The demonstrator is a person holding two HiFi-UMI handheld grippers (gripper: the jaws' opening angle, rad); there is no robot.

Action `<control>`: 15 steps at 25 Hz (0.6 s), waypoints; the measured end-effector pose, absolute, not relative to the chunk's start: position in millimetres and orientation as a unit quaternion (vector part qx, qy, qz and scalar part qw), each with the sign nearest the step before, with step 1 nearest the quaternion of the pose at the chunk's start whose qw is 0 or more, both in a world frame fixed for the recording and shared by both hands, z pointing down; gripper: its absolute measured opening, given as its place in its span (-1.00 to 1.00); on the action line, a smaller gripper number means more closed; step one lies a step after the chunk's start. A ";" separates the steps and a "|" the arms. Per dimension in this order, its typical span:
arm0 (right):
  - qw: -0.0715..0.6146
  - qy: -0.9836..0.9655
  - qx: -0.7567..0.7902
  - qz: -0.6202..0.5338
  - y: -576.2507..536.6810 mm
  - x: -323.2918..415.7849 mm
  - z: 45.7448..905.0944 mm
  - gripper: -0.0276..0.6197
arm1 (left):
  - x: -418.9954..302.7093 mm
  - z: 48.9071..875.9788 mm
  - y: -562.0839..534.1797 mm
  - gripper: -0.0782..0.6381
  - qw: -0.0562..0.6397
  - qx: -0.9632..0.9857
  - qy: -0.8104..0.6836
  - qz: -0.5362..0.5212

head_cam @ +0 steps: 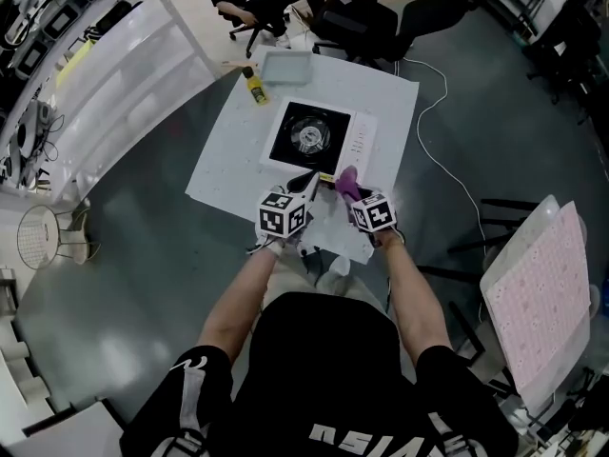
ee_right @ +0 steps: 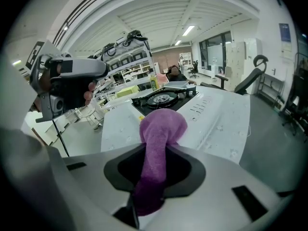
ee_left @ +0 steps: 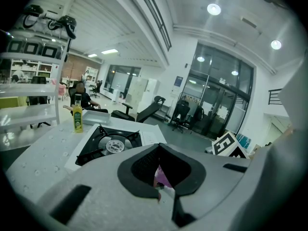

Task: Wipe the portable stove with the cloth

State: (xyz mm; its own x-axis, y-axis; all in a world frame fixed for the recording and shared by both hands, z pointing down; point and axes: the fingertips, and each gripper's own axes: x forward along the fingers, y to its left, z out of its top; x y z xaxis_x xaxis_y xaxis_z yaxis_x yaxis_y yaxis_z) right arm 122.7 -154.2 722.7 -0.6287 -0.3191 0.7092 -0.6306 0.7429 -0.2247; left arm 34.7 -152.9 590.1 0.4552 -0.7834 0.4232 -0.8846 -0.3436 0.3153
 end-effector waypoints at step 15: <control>0.329 -0.839 0.336 0.275 -155.0 90.0 731.3 -0.61 | -12.2 598.9 -171.7 -0.76 0.267 0.844 -0.449 0.121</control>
